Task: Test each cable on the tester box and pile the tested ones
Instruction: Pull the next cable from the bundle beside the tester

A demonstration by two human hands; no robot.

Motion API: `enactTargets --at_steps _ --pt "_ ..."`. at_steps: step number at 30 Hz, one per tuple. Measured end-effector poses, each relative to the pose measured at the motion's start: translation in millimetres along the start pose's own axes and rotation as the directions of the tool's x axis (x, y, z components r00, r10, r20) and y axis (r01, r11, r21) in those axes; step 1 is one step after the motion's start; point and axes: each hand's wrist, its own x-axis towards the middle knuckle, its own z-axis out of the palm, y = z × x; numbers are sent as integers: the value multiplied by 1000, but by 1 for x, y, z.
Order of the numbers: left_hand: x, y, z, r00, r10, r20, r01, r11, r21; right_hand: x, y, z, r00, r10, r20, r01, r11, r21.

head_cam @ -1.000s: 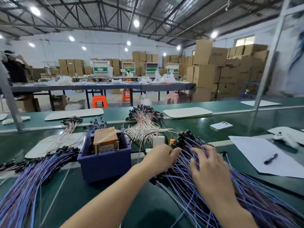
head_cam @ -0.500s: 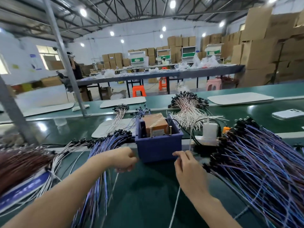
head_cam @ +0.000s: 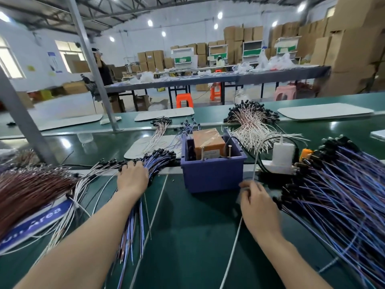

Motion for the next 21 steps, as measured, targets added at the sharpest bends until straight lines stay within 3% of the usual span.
enactTargets --at_steps 6,14,21 --pt "9 7 4 994 -110 2 110 994 -12 -1 2 3 1000 7 -23 -7 999 34" --pt "15 9 5 989 -143 -30 140 988 -68 1 4 5 999 29 -32 -26 996 87" --pt "19 2 14 1000 14 2 -14 999 -29 2 5 6 999 46 -25 -43 994 101"
